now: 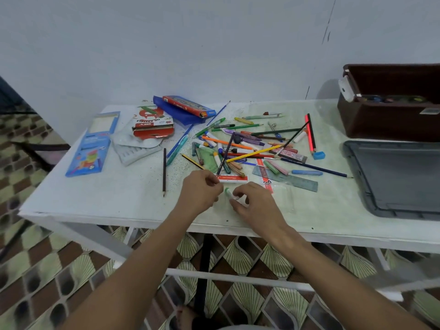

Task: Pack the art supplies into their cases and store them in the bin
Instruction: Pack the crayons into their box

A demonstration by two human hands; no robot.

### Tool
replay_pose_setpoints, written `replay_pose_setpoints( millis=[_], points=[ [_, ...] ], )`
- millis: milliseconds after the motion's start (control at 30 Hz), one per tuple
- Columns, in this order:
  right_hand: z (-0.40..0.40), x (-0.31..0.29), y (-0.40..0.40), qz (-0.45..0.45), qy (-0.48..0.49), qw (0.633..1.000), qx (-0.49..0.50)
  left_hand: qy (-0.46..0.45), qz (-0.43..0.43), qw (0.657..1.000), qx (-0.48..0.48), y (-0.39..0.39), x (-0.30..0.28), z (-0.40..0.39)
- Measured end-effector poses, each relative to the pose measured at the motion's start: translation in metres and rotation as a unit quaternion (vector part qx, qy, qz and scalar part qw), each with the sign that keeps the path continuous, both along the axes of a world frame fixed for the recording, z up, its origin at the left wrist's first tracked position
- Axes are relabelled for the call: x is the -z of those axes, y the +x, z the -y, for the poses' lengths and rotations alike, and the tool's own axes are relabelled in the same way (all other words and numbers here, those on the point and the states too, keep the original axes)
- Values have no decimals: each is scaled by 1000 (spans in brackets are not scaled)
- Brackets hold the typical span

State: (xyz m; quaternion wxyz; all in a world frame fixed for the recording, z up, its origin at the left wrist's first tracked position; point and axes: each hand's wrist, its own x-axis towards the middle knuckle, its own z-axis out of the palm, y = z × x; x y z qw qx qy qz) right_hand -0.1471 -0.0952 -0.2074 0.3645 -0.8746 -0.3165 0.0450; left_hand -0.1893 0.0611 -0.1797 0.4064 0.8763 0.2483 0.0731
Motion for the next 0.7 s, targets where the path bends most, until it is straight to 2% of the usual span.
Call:
replay_pose_setpoints(
  millis=[233, 467, 567, 700],
  points=[
    [0, -2, 2, -48, -20, 998, -17, 90, 10, 995, 46, -7, 10, -3],
    [10, -9, 19, -119, -28, 990, -70, 24, -54, 992, 116, -24, 9, -19],
    [8, -11, 24, -129, -59, 985, -98, 41, -75, 985, 149, -26, 8, -20],
    [5, -14, 25, -126, -73, 983, -115, 57, -63, 987, 139, -23, 10, -23]
  ],
)
